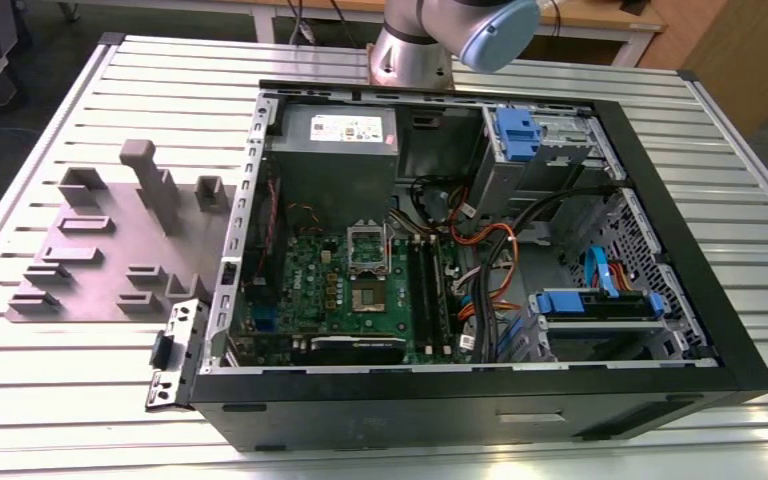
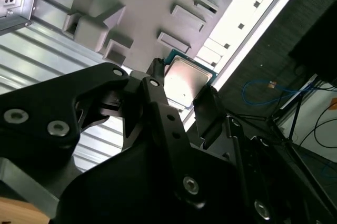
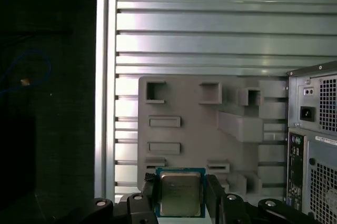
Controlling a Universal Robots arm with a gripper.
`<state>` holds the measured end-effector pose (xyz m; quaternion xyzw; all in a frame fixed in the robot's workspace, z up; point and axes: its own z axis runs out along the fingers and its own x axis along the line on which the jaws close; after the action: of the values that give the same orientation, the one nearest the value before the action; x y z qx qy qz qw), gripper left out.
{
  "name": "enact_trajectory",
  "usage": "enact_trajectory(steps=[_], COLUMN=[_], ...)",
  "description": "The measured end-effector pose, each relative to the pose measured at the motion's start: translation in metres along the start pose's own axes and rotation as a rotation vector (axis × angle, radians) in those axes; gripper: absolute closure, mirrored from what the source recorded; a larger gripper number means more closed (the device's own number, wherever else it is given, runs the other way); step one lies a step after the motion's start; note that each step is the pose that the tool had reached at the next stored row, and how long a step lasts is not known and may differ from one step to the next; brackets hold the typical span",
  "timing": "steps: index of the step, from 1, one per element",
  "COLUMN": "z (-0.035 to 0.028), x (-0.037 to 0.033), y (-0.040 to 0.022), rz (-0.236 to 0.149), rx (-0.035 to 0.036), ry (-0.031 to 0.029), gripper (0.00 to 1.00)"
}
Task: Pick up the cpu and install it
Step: 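Pick up the cpu and move it towards the insertion slot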
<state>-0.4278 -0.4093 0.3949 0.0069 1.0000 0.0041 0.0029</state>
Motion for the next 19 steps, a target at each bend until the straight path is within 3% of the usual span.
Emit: enact_trajectory(steps=[5, 11, 19], z=[0.0, -0.0047, -0.0044], x=[0.0, 0.0, -0.0029], y=[-0.0001, -0.0001, -0.0018], rz=[0.005, 0.006, 0.018], rx=[0.0, 0.0001, 0.0], ry=[-0.0002, -0.0001, -0.0002], gripper=[0.53, 0.53, 0.53])
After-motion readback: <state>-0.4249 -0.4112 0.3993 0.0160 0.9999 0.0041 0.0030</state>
